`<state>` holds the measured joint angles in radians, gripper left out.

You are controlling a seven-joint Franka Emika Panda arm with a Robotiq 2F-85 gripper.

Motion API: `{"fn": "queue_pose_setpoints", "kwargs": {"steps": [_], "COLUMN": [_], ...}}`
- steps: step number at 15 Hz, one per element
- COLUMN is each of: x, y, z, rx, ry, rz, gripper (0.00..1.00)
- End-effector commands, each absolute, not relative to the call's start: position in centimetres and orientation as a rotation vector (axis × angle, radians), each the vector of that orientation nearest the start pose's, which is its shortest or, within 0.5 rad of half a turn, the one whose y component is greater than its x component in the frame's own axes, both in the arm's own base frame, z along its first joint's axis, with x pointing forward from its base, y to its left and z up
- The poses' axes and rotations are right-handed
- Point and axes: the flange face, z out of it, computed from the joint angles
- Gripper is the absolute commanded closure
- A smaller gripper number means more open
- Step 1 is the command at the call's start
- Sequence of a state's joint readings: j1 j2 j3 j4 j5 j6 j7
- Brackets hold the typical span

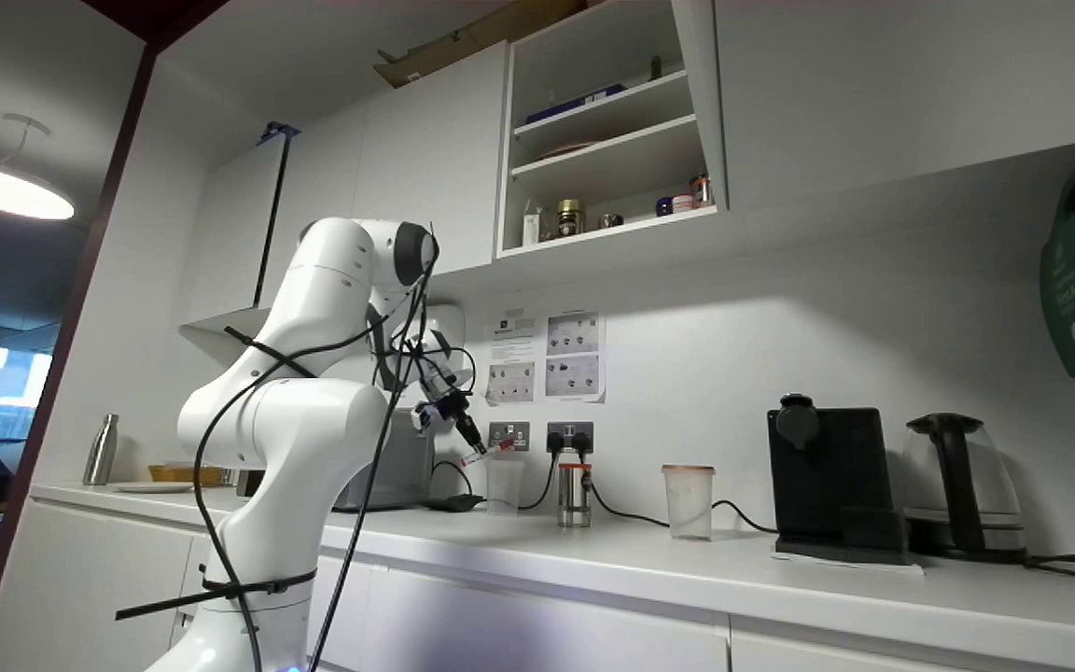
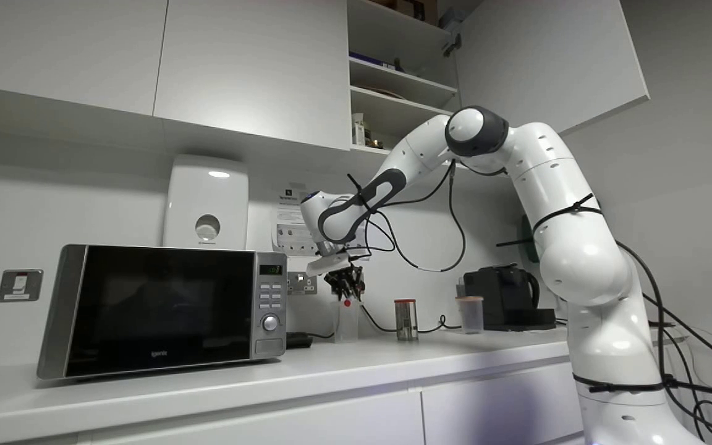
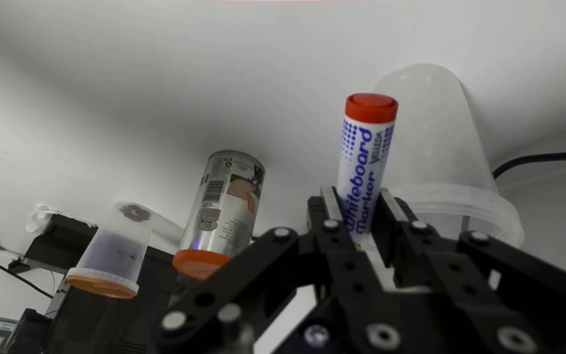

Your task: Put the marker inside the cup

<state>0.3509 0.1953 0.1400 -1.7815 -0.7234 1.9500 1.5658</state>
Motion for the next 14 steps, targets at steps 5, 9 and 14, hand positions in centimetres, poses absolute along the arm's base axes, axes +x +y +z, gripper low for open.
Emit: {"fn": "queue_pose_setpoints", "kwargs": {"steps": [5,9,14], "x": [58.4,59.3,60.9], "y": [24.6,24.4,24.0], "z": [47.7,48.2,48.2], "rx": [-3.179,-3.201,-3.233], "ry": [1.234,1.204,1.195], "rz": [-1.001,-1.016,-1.014], "gripper": [0.95,0.95,0.95]}}
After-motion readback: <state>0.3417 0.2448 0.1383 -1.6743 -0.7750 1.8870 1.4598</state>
